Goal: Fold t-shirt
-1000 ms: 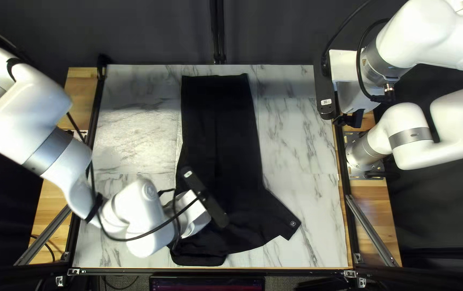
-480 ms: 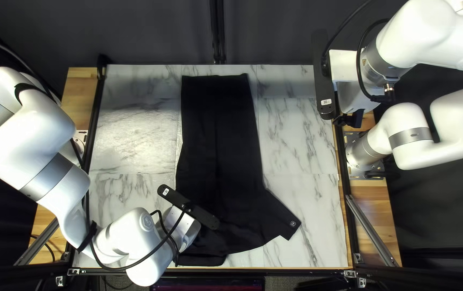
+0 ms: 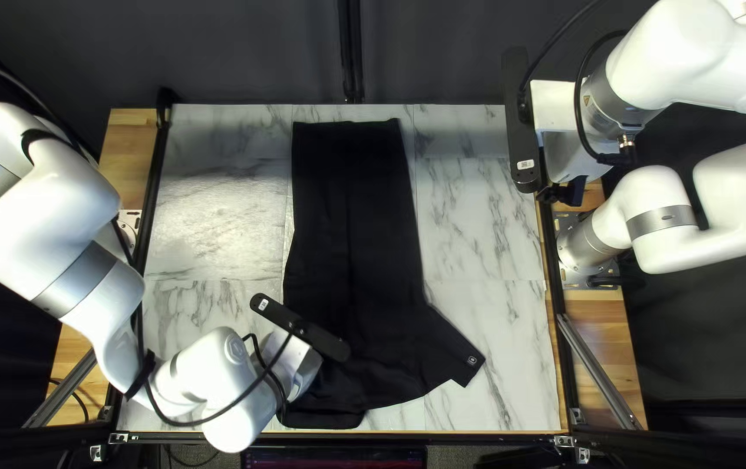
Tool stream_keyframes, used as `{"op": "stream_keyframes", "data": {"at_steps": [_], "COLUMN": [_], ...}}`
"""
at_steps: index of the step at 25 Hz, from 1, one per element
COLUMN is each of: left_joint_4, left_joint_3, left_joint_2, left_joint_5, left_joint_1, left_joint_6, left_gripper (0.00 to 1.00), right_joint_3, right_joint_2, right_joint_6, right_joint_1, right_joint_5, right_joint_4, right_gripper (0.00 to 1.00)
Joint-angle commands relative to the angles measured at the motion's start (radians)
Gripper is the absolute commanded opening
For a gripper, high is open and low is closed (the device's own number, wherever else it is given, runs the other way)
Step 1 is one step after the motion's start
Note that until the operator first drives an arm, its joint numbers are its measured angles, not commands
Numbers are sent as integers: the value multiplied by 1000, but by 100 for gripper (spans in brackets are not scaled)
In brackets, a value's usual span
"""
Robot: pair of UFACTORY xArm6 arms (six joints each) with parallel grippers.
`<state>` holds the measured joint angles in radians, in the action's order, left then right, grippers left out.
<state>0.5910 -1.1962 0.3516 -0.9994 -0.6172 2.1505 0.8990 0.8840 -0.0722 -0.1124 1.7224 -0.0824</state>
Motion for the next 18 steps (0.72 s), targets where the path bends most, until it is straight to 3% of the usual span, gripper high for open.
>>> {"op": "stream_keyframes", "data": {"at_steps": [1,14,18], "left_joint_4": [0,-1,4], "left_joint_3": [0,5,-16], "left_joint_2": [0,-2,10], "left_joint_5": [1,2,6], "left_joint_1": [0,-3,4], "left_joint_6": [1,11,-95], "left_gripper": [100,100,100], "right_joint_3": [0,0,0], "right_joint_2": [0,0,0], "right_joint_6": [0,0,0], "right_joint_1": [0,0,0], "right_joint_5": [0,0,0], "right_joint_4": [0,0,0], "right_gripper": [100,100,100]}}
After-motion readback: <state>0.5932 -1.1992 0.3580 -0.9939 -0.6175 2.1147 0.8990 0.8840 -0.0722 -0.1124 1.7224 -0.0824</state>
